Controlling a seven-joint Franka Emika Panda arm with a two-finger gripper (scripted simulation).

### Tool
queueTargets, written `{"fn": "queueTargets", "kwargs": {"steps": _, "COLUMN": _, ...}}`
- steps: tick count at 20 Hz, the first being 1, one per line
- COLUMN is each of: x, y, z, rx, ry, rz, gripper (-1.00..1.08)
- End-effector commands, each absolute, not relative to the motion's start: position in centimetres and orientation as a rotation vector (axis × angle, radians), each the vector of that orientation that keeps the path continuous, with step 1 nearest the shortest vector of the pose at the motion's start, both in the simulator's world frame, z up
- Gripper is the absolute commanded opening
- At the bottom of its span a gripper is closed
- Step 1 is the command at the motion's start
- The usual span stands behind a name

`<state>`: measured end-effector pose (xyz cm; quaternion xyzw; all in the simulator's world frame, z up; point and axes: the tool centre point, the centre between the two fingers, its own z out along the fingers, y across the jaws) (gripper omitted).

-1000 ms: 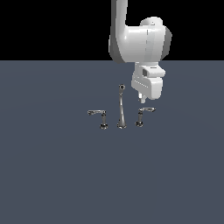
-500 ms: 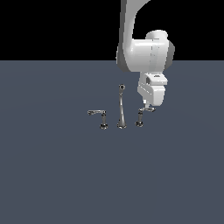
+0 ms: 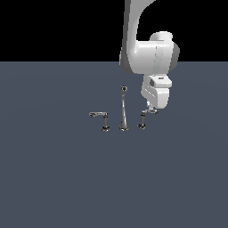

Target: Turn on the faucet by rotating a designated handle.

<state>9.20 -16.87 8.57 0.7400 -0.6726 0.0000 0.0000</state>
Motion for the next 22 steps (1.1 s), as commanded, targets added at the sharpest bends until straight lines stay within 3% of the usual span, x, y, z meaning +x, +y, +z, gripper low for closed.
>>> {"fn": "queueTargets", "kwargs": {"steps": 1, "x": 8.5, "y": -17.3, "z": 8.6, "rx": 2.324, "ry": -2.114, "rz": 0.000, "gripper": -1.00}}
{"fn": "queueTargets", "kwargs": {"steps": 22, "x": 3.6, "y": -17.8, "z": 8.6, "rx": 2.331, "ry": -2.112, "rz": 0.006, "gripper": -1.00}}
